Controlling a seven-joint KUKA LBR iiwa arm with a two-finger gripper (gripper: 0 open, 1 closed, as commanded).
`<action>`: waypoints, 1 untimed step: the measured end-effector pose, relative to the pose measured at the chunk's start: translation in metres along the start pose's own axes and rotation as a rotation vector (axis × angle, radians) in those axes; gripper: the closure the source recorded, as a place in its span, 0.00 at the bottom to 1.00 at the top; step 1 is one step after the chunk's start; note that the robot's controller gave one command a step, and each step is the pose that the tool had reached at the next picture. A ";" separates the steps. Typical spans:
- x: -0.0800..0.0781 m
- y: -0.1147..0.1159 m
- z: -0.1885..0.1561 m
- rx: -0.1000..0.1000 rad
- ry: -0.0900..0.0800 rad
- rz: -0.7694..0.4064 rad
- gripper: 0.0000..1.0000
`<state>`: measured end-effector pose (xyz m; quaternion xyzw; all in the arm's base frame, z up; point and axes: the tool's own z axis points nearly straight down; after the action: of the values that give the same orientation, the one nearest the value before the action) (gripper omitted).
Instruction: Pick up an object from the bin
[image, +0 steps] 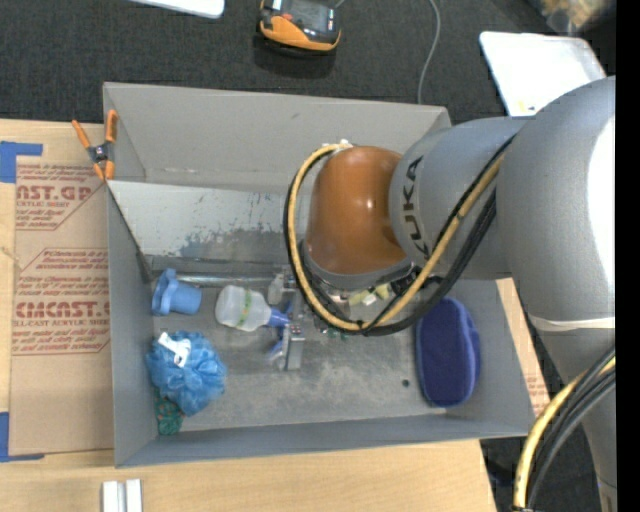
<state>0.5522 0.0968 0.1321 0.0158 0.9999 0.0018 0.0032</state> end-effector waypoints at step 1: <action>-0.007 0.056 0.043 0.000 -0.008 0.214 1.00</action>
Offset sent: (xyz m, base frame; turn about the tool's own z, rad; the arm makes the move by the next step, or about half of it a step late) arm 0.0000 0.0000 0.0000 0.0000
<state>0.5610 0.1522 0.0893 0.1223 0.9925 0.0020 0.0067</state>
